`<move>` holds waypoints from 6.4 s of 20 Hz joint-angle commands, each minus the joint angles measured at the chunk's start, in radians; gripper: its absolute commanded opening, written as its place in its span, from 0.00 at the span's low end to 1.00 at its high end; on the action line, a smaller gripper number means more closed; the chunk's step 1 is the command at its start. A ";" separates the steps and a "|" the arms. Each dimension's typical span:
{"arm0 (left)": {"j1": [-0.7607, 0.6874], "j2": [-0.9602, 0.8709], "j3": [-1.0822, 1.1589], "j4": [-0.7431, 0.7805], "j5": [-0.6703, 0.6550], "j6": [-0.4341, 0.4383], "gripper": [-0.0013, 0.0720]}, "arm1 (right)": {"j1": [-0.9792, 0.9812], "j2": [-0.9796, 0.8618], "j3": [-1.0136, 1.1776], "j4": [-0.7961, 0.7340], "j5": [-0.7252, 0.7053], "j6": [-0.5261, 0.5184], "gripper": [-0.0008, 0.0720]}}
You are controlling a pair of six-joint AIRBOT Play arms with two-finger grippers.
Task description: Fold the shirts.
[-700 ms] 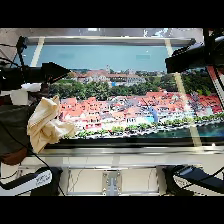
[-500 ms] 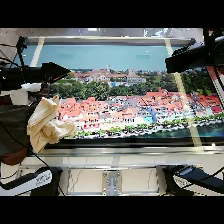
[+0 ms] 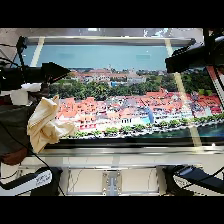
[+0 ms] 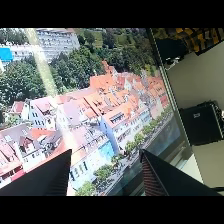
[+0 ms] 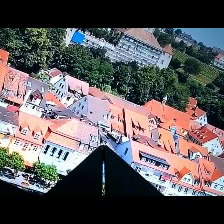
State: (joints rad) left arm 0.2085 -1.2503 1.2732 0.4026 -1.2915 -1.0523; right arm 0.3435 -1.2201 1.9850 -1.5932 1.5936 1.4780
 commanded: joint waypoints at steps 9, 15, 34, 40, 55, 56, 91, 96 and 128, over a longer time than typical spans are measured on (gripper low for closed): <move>0.051 0.001 0.000 0.900 0.261 -0.320 0.68 | 0.000 0.001 0.018 0.034 -0.333 -0.005 0.03; 0.049 -0.078 0.000 1.038 0.185 -0.441 0.77 | 0.000 0.004 0.018 0.049 -0.312 0.043 0.03; 0.003 -0.277 0.003 0.940 0.133 -0.441 0.03 | 0.060 -0.357 -0.106 0.429 -0.300 0.055 0.03; 0.016 -0.236 0.003 0.958 0.130 -0.432 0.36 | 0.273 -0.568 -0.105 0.455 -0.412 -0.042 0.65; -0.013 -0.367 0.031 0.795 0.172 -0.472 0.03 | 0.317 -0.566 0.062 0.291 -0.377 -0.049 0.65; -0.013 -0.341 0.050 0.719 0.171 -0.445 0.03 | 0.317 -0.551 0.061 0.263 -0.365 -0.049 0.62; -0.026 0.062 -0.574 0.483 0.256 -0.274 0.82 | -0.112 -0.438 -0.216 0.252 -0.247 -0.067 0.62; -0.027 0.061 -0.634 0.434 0.295 -0.187 0.82 | -0.112 -0.446 -0.195 0.249 -0.220 -0.082 0.62; 0.165 0.251 -0.351 0.198 0.074 -0.006 0.03 | -0.113 -0.454 0.139 0.298 -0.089 -0.108 0.02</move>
State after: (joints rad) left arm 0.3031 -1.1294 0.8032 0.6033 -1.0992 -1.0550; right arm 0.2310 -1.8008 2.0106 -1.2503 1.4109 1.3819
